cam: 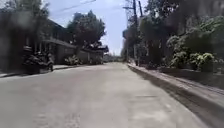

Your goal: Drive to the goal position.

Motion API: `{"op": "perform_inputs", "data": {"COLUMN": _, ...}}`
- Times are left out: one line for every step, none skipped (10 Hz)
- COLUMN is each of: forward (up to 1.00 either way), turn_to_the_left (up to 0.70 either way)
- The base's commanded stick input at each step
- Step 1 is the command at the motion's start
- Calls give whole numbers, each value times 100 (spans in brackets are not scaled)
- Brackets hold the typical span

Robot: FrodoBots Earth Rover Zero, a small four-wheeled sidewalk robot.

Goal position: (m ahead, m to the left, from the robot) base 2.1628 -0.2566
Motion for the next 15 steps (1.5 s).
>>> {"op": "perform_inputs", "data": {"forward": 100, "turn_to_the_left": 0}}
{"op": "perform_inputs", "data": {"forward": 100, "turn_to_the_left": 0}}
{"op": "perform_inputs", "data": {"forward": 100, "turn_to_the_left": -21}}
{"op": "perform_inputs", "data": {"forward": 100, "turn_to_the_left": -37}}
{"op": "perform_inputs", "data": {"forward": 100, "turn_to_the_left": -28}}
{"op": "perform_inputs", "data": {"forward": 100, "turn_to_the_left": -18}}
{"op": "perform_inputs", "data": {"forward": 100, "turn_to_the_left": -9}}
{"op": "perform_inputs", "data": {"forward": 100, "turn_to_the_left": 0}}
{"op": "perform_inputs", "data": {"forward": 100, "turn_to_the_left": 0}}
{"op": "perform_inputs", "data": {"forward": 100, "turn_to_the_left": 0}}
{"op": "perform_inputs", "data": {"forward": 100, "turn_to_the_left": 0}}
{"op": "perform_inputs", "data": {"forward": 100, "turn_to_the_left": 0}}
{"op": "perform_inputs", "data": {"forward": 100, "turn_to_the_left": 0}}
{"op": "perform_inputs", "data": {"forward": 100, "turn_to_the_left": 0}}
{"op": "perform_inputs", "data": {"forward": 100, "turn_to_the_left": 0}}
